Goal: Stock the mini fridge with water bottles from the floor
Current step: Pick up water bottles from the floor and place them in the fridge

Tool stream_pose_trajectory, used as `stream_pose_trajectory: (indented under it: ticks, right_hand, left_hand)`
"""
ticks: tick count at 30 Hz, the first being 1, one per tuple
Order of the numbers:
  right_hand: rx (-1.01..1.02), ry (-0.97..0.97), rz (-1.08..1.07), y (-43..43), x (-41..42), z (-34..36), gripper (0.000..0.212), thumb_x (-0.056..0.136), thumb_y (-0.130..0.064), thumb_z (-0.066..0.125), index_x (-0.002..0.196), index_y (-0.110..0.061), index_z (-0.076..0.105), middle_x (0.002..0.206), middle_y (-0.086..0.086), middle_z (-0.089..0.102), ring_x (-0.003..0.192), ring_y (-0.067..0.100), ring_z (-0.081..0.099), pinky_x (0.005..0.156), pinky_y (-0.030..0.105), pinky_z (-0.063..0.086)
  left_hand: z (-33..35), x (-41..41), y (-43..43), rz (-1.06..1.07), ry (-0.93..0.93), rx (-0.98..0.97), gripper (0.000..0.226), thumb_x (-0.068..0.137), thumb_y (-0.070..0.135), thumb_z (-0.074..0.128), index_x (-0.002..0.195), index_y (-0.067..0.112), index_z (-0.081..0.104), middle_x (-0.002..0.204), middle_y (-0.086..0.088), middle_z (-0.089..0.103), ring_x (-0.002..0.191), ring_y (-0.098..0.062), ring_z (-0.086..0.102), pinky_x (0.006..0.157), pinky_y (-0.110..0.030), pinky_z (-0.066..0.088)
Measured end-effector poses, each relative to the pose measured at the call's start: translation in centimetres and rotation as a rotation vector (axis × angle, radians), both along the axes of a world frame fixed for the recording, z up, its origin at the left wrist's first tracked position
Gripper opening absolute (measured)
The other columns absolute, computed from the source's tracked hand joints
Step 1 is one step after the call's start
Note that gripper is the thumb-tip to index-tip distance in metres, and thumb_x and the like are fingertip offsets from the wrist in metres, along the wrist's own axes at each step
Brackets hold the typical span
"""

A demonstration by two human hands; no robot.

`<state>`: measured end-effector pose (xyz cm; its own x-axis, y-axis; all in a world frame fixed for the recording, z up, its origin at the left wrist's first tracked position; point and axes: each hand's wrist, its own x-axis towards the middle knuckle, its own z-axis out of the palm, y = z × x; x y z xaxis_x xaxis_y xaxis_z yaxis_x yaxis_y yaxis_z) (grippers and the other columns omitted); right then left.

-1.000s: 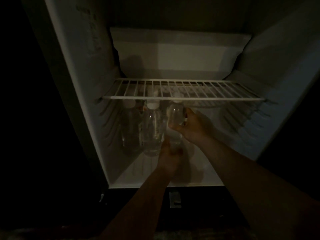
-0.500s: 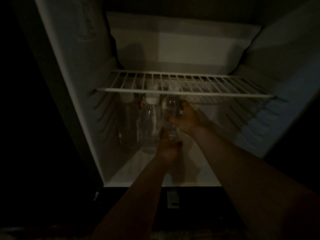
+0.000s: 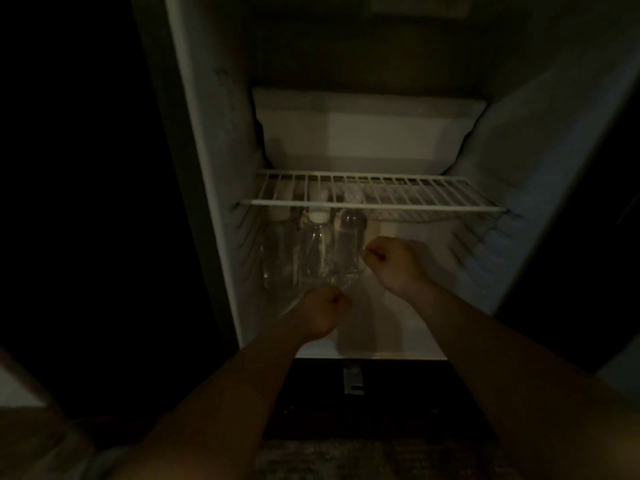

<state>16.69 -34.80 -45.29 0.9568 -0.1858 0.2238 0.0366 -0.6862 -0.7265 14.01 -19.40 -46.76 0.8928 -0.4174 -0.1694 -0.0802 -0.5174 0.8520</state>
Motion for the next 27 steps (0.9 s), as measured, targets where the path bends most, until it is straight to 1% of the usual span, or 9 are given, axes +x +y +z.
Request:
stream_pose_trajectory:
  ticks: [3, 7, 8, 10, 12, 15, 18, 23, 27]
  right_hand:
    - [-0.062, 0.035, 0.051, 0.6, -1.7, 2.3, 0.033, 0.09, -0.016, 0.056, 0.058, -0.025, 0.052, 0.076, 0.013, 0.065, 0.076, 0.027, 0.061, 0.073, 0.035, 0.048]
    - [-0.153, 0.07, 0.124, 1.9, -4.2, 5.8, 0.034, 0.087, -0.015, 0.057, 0.055, -0.026, 0.051, 0.072, 0.01, 0.063, 0.075, 0.029, 0.063, 0.075, 0.039, 0.051]
    - [-0.168, 0.072, 0.142, 2.3, -4.9, 6.9, 0.035, 0.086, -0.014, 0.058, 0.054, -0.027, 0.05, 0.07, 0.008, 0.061, 0.074, 0.026, 0.062, 0.075, 0.039, 0.051]
    - [-0.186, 0.084, 0.177, 3.3, -6.0, 8.9, 0.034, 0.087, -0.014, 0.058, 0.055, -0.025, 0.052, 0.068, 0.006, 0.06, 0.073, 0.024, 0.061, 0.077, 0.04, 0.052]
    - [-0.172, 0.114, 0.23, 4.6, -7.4, 11.1, 0.023, 0.088, -0.014, 0.058, 0.065, -0.015, 0.062, 0.073, 0.013, 0.067, 0.076, 0.028, 0.065, 0.079, 0.044, 0.054]
    - [-0.197, 0.143, 0.305, 6.7, -9.0, 14.0, 0.019, 0.089, -0.012, 0.055, 0.086, 0.0, 0.069, 0.085, 0.023, 0.07, 0.082, 0.032, 0.069, 0.082, 0.044, 0.056]
    - [-0.244, 0.092, 0.371, 9.3, -10.8, 16.8, 0.025, 0.092, -0.013, 0.051, 0.087, 0.006, 0.067, 0.087, 0.026, 0.069, 0.08, 0.033, 0.068, 0.08, 0.046, 0.054]
    - [-0.309, 0.073, 0.442, 14.3, -13.2, 19.7, 0.032, 0.093, -0.021, 0.05, 0.088, 0.008, 0.064, 0.089, 0.029, 0.067, 0.086, 0.041, 0.064, 0.08, 0.049, 0.051]
    - [-0.301, 0.144, 0.573, 19.4, -15.6, 20.0, 0.021, 0.095, -0.022, 0.051, 0.076, -0.016, 0.059, 0.075, 0.008, 0.062, 0.079, 0.028, 0.061, 0.079, 0.04, 0.052]
  left_hand:
    - [2.7, -0.9, 1.9, 0.0, -0.051, 0.066, 0.031, 0.097, 0.016, 0.042, 0.108, -0.004, 0.063, 0.11, -0.028, 0.062, 0.098, -0.031, 0.059, 0.092, -0.043, 0.048]
    - [6.7, -2.4, 4.5, 0.015, -0.146, 0.136, 0.024, 0.096, 0.017, 0.045, 0.086, 0.007, 0.065, 0.078, -0.009, 0.061, 0.073, -0.017, 0.058, 0.072, -0.02, 0.05]
    - [7.8, -3.0, 5.2, 0.014, -0.168, 0.156, 0.025, 0.095, 0.017, 0.045, 0.086, 0.006, 0.066, 0.081, -0.012, 0.064, 0.076, -0.019, 0.061, 0.072, -0.017, 0.049]
    - [9.6, -4.3, 6.5, 0.021, -0.165, 0.159, 0.028, 0.096, 0.015, 0.045, 0.099, -0.005, 0.065, 0.103, -0.025, 0.066, 0.099, -0.033, 0.063, 0.089, -0.031, 0.052]
    - [11.3, -5.9, 7.9, 0.033, -0.169, 0.16, 0.031, 0.096, 0.014, 0.045, 0.104, -0.012, 0.061, 0.111, -0.032, 0.062, 0.107, -0.04, 0.059, 0.092, -0.04, 0.049]
    - [13.6, -7.9, 9.6, 0.033, -0.224, 0.247, 0.031, 0.096, 0.017, 0.044, 0.11, -0.005, 0.06, 0.119, -0.026, 0.06, 0.112, -0.035, 0.058, 0.092, -0.032, 0.047]
    - [16.2, -9.9, 11.4, 0.082, -0.162, 0.347, 0.032, 0.095, 0.017, 0.041, 0.115, 0.001, 0.06, 0.121, -0.019, 0.061, 0.11, -0.032, 0.06, 0.097, -0.038, 0.049]
    - [19.8, -14.0, 16.1, 0.195, -0.145, 0.381, 0.041, 0.1, 0.024, 0.034, 0.125, -0.004, 0.051, 0.115, -0.02, 0.059, 0.097, -0.03, 0.059, 0.093, -0.038, 0.048]
    - [21.2, -17.9, 21.7, 0.156, -0.111, 0.404, 0.039, 0.101, 0.024, 0.032, 0.129, 0.002, 0.047, 0.114, -0.016, 0.056, 0.096, -0.025, 0.052, 0.087, -0.036, 0.047]
